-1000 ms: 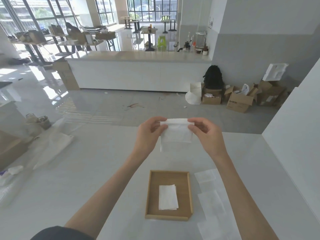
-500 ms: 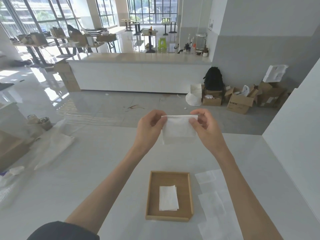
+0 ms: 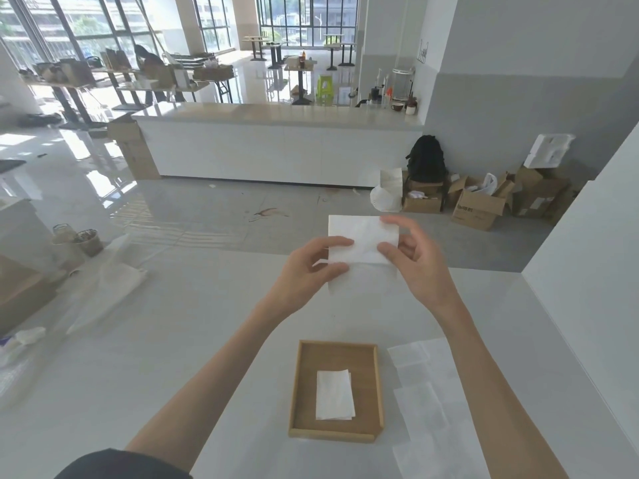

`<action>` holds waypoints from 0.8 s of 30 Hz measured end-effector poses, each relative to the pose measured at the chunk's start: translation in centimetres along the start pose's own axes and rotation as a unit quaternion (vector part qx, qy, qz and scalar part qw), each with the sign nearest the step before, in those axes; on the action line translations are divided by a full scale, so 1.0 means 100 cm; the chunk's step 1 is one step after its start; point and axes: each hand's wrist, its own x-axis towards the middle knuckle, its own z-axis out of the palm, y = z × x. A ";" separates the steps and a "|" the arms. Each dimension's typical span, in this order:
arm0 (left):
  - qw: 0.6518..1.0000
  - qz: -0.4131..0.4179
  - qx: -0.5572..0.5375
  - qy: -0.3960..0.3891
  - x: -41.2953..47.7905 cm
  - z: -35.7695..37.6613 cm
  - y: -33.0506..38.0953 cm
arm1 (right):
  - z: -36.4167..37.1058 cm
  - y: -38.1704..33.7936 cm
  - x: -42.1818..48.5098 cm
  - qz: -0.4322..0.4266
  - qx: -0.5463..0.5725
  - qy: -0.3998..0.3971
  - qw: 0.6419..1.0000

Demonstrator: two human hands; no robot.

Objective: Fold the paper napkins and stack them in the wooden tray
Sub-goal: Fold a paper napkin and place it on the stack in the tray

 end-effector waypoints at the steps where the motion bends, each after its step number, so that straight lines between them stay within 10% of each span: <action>1: 1.000 -0.001 0.000 0.005 0.001 -0.001 0.001 | -0.001 -0.001 0.000 -0.003 -0.012 -0.001 1.000; 24: 0.974 0.036 0.220 0.035 0.006 0.000 0.021 | 0.001 -0.007 -0.003 0.033 -0.033 -0.038 0.998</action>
